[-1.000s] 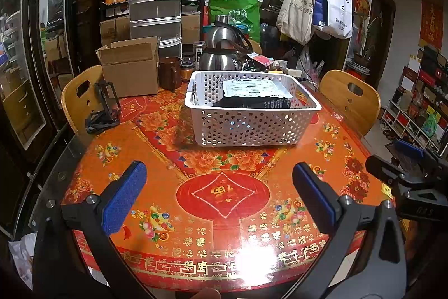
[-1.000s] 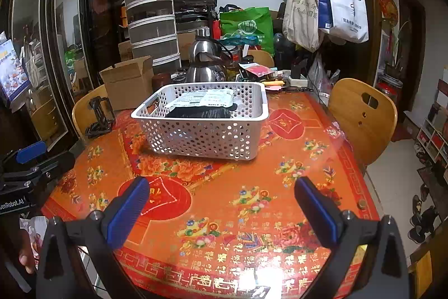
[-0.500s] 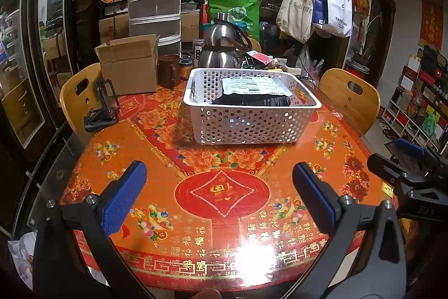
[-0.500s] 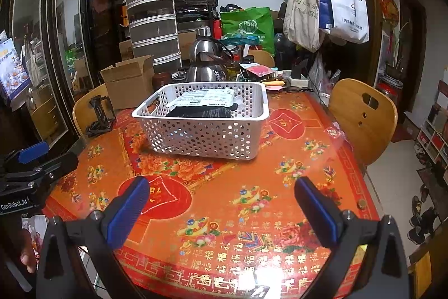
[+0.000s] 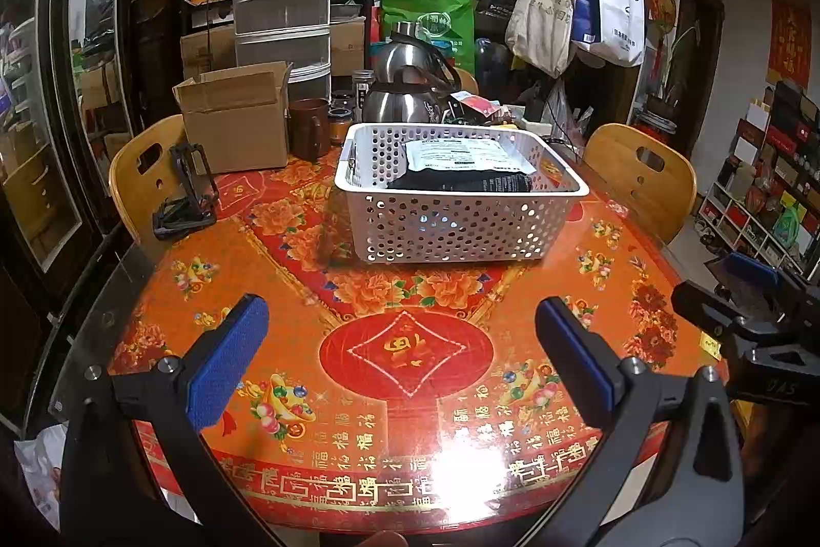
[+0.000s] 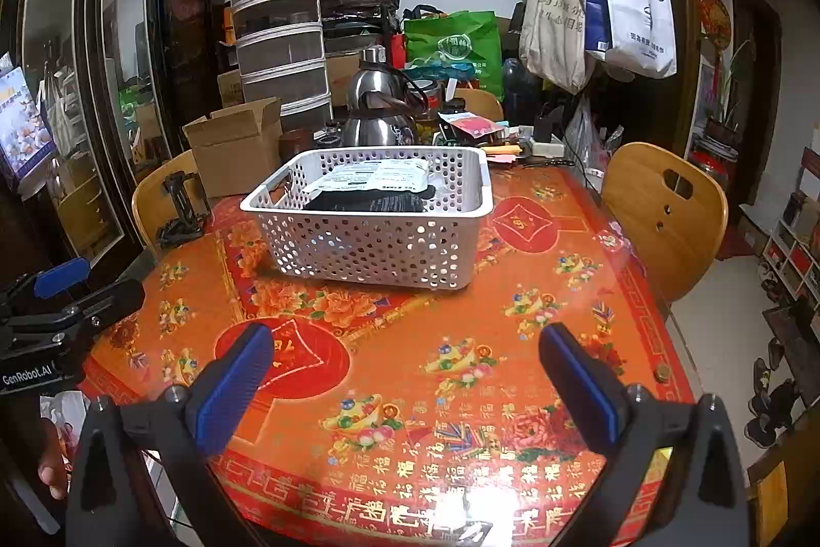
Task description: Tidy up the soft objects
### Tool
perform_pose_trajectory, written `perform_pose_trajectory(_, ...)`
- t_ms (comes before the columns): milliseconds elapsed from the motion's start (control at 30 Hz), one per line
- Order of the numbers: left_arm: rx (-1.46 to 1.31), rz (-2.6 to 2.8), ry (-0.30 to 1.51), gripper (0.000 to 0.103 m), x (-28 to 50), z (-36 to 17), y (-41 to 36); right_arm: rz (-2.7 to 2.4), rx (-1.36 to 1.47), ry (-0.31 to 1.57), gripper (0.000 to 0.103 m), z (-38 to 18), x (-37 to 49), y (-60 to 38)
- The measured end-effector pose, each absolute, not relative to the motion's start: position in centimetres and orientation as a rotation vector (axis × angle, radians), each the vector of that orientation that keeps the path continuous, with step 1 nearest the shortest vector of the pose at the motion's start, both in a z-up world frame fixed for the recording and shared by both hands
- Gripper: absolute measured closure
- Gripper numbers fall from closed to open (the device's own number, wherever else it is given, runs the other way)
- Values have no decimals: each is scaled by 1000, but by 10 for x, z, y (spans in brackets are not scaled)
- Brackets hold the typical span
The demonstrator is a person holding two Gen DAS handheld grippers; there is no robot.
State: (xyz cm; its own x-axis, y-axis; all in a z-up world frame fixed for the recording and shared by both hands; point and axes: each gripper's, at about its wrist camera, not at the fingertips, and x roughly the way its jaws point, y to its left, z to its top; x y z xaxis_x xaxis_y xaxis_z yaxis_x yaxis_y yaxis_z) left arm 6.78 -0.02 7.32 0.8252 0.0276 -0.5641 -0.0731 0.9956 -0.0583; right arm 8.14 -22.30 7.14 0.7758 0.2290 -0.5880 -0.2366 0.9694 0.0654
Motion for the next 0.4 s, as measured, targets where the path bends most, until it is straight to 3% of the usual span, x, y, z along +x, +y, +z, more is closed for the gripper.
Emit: perform_pose_trajectory(400,-49,46,591,0,67,71,-5,250,-20,635,0,71,81,-222)
